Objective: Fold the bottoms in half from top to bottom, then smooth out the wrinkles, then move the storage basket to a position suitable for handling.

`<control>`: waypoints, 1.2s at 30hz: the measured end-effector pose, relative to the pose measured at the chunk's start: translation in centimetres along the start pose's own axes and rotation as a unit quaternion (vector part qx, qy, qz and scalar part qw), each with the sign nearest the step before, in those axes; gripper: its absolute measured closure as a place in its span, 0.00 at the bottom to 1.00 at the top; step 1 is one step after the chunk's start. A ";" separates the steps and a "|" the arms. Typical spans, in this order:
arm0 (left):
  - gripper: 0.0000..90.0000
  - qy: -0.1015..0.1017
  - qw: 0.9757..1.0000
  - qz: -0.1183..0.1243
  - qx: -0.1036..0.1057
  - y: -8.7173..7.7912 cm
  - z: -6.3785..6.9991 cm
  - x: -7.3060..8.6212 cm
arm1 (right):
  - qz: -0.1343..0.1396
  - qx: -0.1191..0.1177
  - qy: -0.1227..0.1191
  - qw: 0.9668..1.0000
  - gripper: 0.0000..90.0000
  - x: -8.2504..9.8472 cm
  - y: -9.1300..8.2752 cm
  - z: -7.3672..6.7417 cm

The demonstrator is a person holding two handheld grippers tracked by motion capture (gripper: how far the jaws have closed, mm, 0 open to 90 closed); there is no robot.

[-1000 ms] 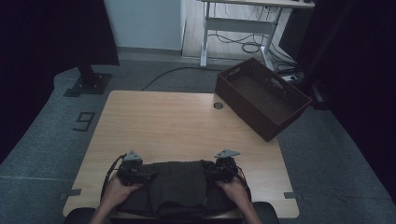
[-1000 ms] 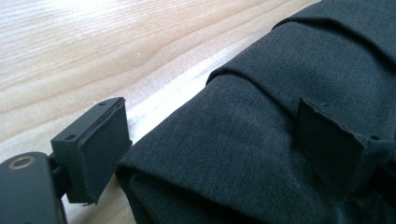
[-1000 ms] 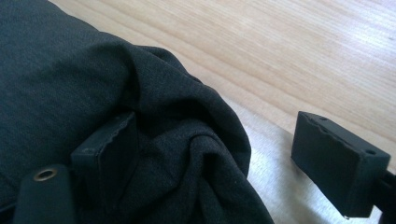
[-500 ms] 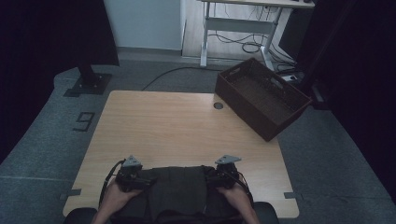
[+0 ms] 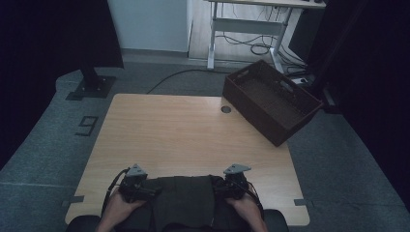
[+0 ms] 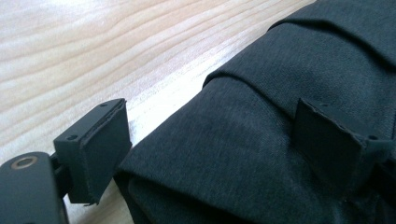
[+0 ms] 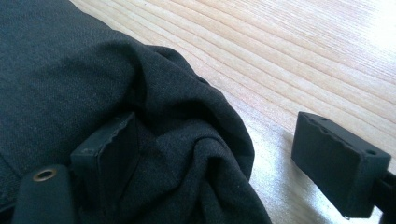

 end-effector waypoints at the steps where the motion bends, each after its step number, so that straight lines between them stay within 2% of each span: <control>1: 0.13 0.005 1.000 0.006 -0.002 -0.2 -0.1 -0.2 | -0.001 -0.004 0.002 1.000 0.16 -0.1 0.0 0.0; 6: 0.07 0.014 0.999 0.027 -0.022 -0.8 -0.4 -0.8 | -0.003 -0.026 0.017 1.000 0.15 -0.3 -0.3 0.7; 8: 0.06 0.011 0.999 0.037 -0.033 -1.0 -0.8 -0.9 | 0.003 -0.030 0.022 0.999 0.15 -0.5 -0.6 0.9; 12: 0.06 -0.005 0.997 0.054 -0.050 -1.6 -2.2 -0.9 | 0.017 -0.024 0.017 0.999 0.12 -1.0 -1.5 1.3; 16: 0.03 -0.021 0.995 0.062 -0.070 -2.0 -4.1 -0.5 | 0.026 -0.011 0.014 1.000 0.00 -1.6 -2.3 2.2; 19: 0.02 -0.021 0.994 0.057 -0.096 -2.0 -5.2 -0.1 | 0.032 -0.010 0.016 0.999 0.00 -1.8 -2.8 2.7; 22: 0.00 -0.019 0.992 0.042 -0.120 -1.7 -6.3 0.4 | 0.029 0.000 0.004 1.000 0.00 -2.1 -3.4 3.3; 25: 0.00 -0.025 0.991 0.026 -0.128 -1.4 -6.9 0.8 | 0.037 0.004 0.007 0.999 0.00 -2.4 -3.8 4.1; 29: 0.00 -0.023 0.989 0.002 -0.144 -0.9 -7.2 1.2 | 0.041 0.011 0.014 0.999 0.00 -2.6 -4.2 5.0; 31: 0.00 -0.023 0.989 -0.013 -0.145 -0.5 -7.3 1.5 | 0.043 0.011 0.015 0.999 0.00 -2.8 -4.4 5.4; 33: 0.00 -0.020 0.989 -0.021 -0.148 -0.3 -7.3 1.5 | 0.042 0.012 0.019 0.999 0.00 -3.1 -4.8 5.8; 36: 0.00 -0.022 0.989 -0.020 -0.148 -0.3 -7.3 1.5 | 0.049 0.014 0.025 0.998 0.00 -3.5 -5.3 6.6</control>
Point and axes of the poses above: each handheld gripper's, and its own axes: y roughly forward along the jaws, x roughly out of its underside, z roughly to its right, the point moved 2 cm from there along y, roughly forward along the jaws, and after that the axes turned 14 degrees about -x, right-handed, at the moved point
